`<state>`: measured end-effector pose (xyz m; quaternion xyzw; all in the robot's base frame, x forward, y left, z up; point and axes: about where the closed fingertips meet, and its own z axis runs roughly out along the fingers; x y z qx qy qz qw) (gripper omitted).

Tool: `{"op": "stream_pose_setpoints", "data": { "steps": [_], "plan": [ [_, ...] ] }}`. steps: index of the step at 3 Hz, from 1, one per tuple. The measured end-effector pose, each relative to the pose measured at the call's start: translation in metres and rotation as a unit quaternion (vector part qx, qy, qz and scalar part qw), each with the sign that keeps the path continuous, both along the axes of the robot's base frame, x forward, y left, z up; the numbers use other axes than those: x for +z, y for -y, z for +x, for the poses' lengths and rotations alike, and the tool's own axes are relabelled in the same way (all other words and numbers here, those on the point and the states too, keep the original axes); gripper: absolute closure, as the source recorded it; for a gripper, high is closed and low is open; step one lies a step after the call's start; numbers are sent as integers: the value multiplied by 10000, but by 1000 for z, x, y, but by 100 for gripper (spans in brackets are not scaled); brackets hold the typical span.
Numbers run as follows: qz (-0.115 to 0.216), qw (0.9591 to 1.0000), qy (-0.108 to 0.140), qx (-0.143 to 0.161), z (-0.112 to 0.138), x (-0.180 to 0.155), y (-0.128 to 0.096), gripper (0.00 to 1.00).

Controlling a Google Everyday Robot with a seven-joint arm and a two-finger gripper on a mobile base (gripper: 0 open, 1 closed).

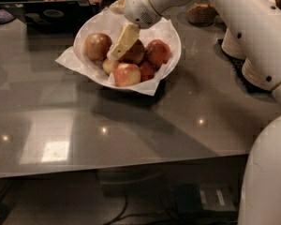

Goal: Pick apple from white bowl

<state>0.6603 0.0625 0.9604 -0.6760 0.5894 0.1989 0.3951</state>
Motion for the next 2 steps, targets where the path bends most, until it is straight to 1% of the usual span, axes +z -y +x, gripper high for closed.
{"op": "stream_pose_setpoints", "data": {
  "steps": [1, 2],
  "plan": [
    [-59, 9999, -128, 37, 0, -15, -6, 8],
    [-180, 9998, -121, 30, 1, -21, -10, 10]
  ]
}}
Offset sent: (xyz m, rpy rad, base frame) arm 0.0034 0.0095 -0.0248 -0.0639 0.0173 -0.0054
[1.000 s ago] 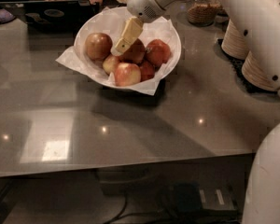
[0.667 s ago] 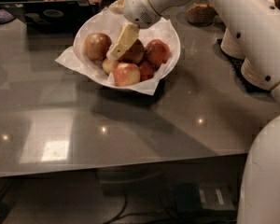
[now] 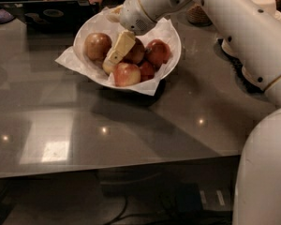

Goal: Pick apple from white bowl

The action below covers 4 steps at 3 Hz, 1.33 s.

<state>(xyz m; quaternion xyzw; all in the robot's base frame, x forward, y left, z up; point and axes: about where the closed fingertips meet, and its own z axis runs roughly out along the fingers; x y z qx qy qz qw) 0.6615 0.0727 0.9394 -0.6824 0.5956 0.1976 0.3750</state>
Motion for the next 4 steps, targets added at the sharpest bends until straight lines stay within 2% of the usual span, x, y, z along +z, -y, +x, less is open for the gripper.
{"op": "stream_pose_setpoints", "data": {
  "steps": [2, 3, 4],
  "plan": [
    [-373, 9990, 209, 108, 11, 4, -18, 18],
    [-506, 9984, 206, 158, 19, -1, -25, 22],
    [-502, 9984, 137, 214, 23, -8, -28, 20]
  ]
}}
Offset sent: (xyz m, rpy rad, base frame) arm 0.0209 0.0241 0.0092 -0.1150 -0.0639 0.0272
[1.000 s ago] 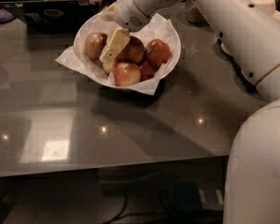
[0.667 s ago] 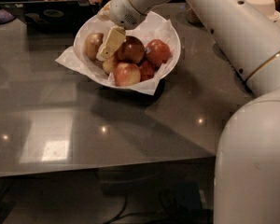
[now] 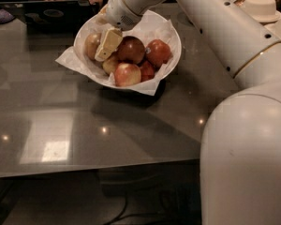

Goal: Pick apple from white bowl

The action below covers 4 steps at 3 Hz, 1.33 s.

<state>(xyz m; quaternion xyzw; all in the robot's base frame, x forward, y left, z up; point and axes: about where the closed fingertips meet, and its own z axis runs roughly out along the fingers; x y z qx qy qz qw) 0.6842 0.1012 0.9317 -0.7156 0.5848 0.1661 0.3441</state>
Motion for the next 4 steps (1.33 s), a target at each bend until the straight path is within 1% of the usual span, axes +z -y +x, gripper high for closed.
{"op": "stream_pose_setpoints", "data": {
  "steps": [1, 2, 3, 4],
  "plan": [
    [-10, 9999, -120, 25, 4, -9, -2, 18],
    [-16, 9997, -217, 57, 6, -16, -4, 20],
    [-12, 9997, -246, 59, 7, -18, -5, 39],
    [4, 9996, -268, 46, 8, -20, -5, 62]
  ]
}}
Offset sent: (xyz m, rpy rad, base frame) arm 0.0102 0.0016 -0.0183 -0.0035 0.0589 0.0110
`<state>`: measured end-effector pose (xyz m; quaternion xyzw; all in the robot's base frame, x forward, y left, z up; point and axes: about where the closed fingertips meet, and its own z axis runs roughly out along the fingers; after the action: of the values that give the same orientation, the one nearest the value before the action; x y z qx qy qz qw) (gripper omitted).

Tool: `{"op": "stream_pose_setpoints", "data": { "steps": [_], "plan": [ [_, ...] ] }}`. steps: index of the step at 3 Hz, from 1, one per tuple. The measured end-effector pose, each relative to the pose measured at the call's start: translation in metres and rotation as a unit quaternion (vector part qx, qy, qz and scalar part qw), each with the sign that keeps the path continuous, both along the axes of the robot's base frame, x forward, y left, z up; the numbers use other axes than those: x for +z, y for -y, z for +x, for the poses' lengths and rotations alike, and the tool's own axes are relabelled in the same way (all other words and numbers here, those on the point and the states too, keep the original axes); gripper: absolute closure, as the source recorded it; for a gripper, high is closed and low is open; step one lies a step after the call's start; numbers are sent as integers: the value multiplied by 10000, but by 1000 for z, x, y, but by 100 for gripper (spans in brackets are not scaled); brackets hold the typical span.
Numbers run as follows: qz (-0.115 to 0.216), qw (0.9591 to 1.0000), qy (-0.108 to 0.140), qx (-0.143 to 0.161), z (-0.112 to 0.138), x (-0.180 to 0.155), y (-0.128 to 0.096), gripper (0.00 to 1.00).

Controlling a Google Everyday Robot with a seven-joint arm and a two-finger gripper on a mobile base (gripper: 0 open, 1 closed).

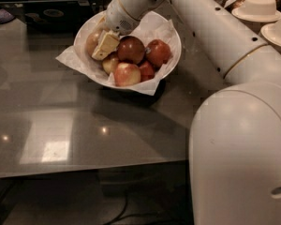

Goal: Pick apple from white bowl

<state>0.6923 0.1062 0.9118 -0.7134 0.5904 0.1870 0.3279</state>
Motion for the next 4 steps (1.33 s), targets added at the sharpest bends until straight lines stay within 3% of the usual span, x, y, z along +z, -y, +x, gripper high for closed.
{"op": "stream_pose_setpoints", "data": {
  "steps": [1, 2, 4],
  "plan": [
    [0, 10000, 0, 0, 0, 0, 0, 85],
    [0, 10000, 1, -2, 0, 0, 0, 100],
    [34, 9999, 101, -99, 4, 7, 13, 100]
  ]
}}
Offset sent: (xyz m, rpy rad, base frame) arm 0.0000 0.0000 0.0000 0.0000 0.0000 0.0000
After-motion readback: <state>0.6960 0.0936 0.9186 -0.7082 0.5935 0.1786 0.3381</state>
